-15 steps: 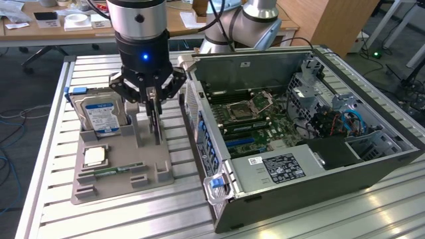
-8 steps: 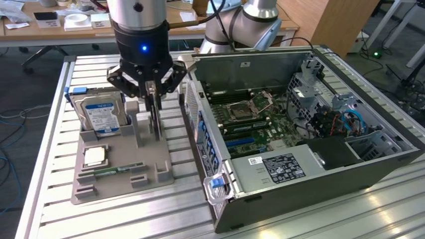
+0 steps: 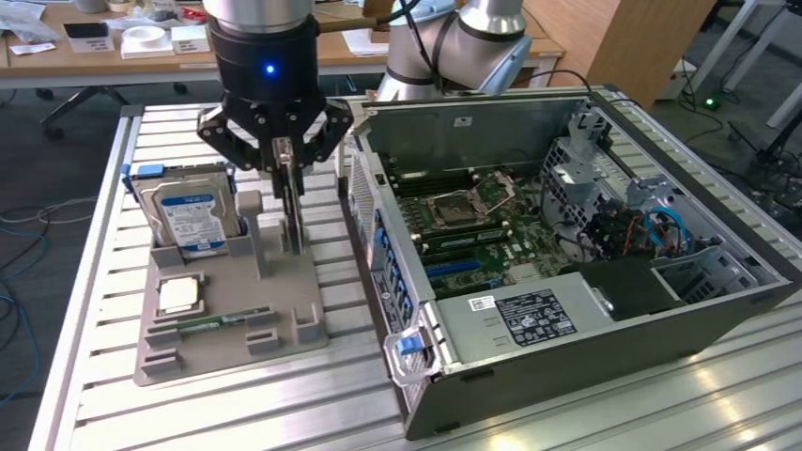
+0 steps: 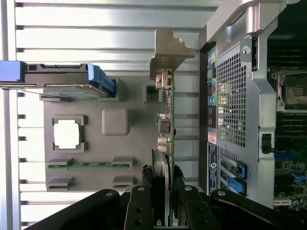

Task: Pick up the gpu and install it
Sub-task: 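Pick up the gpu and move the gpu toward the slot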

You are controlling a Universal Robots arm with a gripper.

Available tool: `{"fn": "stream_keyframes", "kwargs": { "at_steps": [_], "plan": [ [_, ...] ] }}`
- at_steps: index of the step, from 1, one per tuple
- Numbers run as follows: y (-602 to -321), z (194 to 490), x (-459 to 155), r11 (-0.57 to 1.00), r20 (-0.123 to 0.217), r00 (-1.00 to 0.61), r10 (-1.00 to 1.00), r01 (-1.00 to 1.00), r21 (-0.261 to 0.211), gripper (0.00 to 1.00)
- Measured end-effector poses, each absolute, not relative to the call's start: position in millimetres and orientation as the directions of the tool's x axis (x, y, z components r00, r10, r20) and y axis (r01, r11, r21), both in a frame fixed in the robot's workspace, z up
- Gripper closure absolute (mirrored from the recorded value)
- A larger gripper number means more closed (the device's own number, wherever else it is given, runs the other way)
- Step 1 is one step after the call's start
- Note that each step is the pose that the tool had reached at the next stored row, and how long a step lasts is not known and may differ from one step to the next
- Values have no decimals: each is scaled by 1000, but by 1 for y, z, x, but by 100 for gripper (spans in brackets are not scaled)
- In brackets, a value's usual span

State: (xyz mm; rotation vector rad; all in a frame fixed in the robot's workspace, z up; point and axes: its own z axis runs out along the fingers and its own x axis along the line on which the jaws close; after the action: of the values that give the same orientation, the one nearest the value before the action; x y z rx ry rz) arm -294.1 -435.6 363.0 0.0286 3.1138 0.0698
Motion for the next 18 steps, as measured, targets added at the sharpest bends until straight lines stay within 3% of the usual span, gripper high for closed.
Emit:
{"fn": "stream_keyframes", "kwargs": {
  "at_steps": [18],
  "plan": [
    [-436,395,-294,999,-26,-999,19,18,45,74]
  ]
}}
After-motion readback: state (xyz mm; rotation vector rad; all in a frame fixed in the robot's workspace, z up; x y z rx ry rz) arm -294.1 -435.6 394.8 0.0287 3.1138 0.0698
